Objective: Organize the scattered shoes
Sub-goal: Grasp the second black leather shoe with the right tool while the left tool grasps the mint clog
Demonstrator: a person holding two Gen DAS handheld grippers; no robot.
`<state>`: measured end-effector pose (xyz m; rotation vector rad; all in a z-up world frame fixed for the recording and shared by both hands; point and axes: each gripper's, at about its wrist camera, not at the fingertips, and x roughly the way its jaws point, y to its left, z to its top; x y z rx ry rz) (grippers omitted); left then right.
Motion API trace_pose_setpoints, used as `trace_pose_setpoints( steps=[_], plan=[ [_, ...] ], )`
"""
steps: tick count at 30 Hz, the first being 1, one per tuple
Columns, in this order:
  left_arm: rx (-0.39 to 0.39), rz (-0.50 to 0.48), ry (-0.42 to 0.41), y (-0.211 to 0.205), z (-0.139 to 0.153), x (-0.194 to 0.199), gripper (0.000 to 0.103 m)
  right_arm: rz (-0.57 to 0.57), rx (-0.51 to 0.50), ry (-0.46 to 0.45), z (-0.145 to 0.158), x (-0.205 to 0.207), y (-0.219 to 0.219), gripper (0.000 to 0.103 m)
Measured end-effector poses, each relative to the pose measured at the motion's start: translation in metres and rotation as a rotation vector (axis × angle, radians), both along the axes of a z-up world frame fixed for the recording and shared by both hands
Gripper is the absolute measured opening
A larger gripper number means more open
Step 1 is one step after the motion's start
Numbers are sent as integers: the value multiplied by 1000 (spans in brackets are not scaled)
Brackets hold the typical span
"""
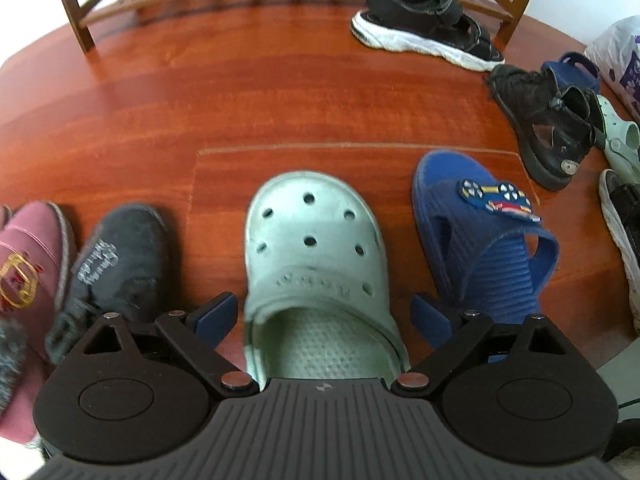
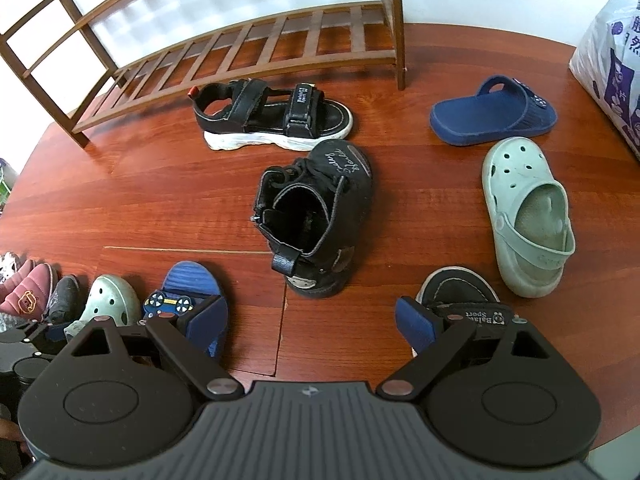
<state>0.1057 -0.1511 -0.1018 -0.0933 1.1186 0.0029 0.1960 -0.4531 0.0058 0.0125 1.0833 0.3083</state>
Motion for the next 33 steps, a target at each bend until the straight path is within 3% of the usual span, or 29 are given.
trace_pose_setpoints(
  steps=[3,4,13,18,26,33],
  plan=[
    [3,-1,5,-1,-3,-1,78,-4,-1,-6,1,3,0,95],
    [-6,11,9,0,-5,-1,79,-6,0,-9,2,5,0,100],
    [-70,90,-21,11,3,-3,74,-2,0,-45,3,35,14,101],
    [-119,137,-59,17,27,-6,74,-18,23,-20,-7,61,26,102],
    [-148,198,-132,26,76,-22,74,-19,-43,16,-36,95,52,102],
    [-168,264,-139,42,107,-37,74,-38,-107,51,-66,115,62,102]
  ],
)
